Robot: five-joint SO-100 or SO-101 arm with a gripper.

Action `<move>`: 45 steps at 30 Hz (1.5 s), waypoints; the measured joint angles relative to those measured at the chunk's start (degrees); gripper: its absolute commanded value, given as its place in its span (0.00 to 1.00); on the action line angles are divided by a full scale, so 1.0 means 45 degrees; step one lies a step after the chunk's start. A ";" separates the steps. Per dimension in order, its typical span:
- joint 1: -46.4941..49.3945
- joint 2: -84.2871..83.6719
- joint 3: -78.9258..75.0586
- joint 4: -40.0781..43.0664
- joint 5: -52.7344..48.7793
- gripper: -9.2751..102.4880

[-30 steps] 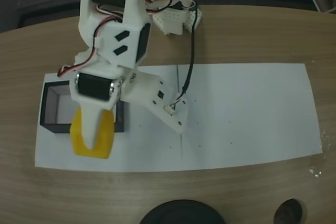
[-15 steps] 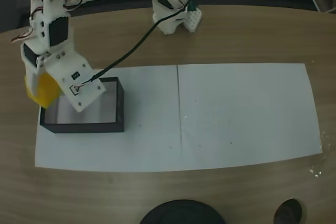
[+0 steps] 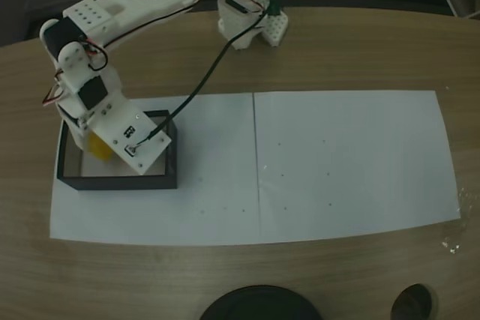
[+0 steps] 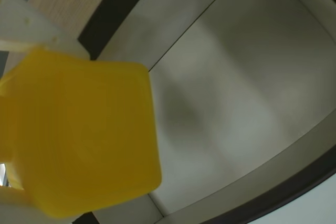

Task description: Grab a yellow square and put it in the box.

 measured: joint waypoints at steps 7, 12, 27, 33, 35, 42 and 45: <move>0.0000 0.0000 0.0254 0.0000 0.0137 0.28; 0.0000 0.0000 0.0254 0.0000 0.0117 0.39; -0.2598 0.1367 -0.3086 0.0020 0.1953 0.08; -0.5684 0.3125 -0.4805 0.0020 0.2852 0.08; -0.6797 0.3652 -0.4844 0.0020 0.2852 0.08; -0.9316 0.6055 -0.4863 0.0039 0.2852 0.08; -0.9824 0.7617 -0.4824 0.0078 0.2852 0.08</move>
